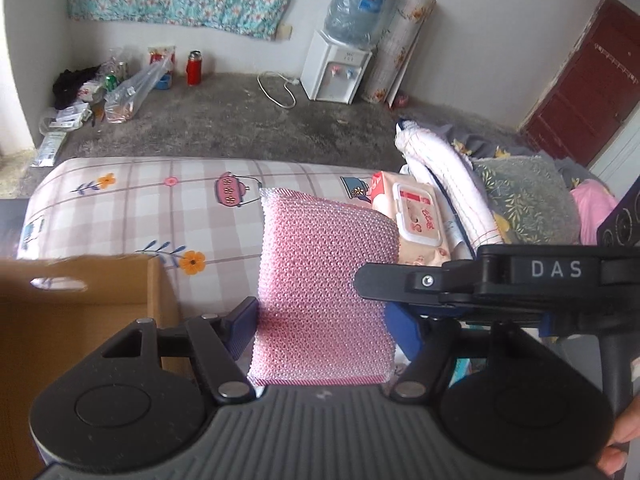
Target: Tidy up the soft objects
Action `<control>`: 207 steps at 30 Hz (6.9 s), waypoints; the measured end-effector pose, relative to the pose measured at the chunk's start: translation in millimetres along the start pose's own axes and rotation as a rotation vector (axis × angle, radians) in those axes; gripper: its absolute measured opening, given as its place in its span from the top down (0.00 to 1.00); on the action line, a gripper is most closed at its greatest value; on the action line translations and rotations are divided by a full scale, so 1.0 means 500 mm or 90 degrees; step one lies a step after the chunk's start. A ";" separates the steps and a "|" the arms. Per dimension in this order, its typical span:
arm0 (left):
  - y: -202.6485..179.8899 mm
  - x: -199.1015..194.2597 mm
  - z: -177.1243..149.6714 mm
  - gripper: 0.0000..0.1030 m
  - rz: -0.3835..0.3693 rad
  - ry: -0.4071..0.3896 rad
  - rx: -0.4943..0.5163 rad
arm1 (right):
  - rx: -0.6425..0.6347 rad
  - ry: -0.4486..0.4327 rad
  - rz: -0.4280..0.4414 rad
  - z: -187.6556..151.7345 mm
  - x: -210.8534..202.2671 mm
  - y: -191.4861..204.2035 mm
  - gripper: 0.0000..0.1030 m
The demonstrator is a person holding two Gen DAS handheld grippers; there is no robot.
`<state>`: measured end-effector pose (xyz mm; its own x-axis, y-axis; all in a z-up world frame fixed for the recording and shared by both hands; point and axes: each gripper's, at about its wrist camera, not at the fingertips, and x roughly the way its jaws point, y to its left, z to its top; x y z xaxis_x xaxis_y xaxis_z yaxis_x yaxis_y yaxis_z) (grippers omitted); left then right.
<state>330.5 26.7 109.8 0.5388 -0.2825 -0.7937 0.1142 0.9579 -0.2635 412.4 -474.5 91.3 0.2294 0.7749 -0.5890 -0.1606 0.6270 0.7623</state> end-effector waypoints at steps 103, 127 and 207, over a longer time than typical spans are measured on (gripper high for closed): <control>-0.061 0.137 -0.030 0.25 0.127 0.003 0.100 | -0.008 -0.085 -0.135 0.041 -0.047 -0.180 0.52; -0.064 0.449 0.013 0.67 0.096 0.148 0.028 | 0.093 0.050 -0.154 0.137 0.219 -0.371 0.66; 0.528 0.050 -0.181 0.55 0.199 0.096 -0.180 | -0.188 0.153 -0.081 -0.224 0.507 0.310 0.65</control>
<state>298.7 268.0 -29.4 0.3815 -0.0057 -0.9244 -0.2791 0.9526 -0.1210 338.2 -172.0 29.9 0.0402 0.6638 -0.7468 -0.4217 0.6888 0.5896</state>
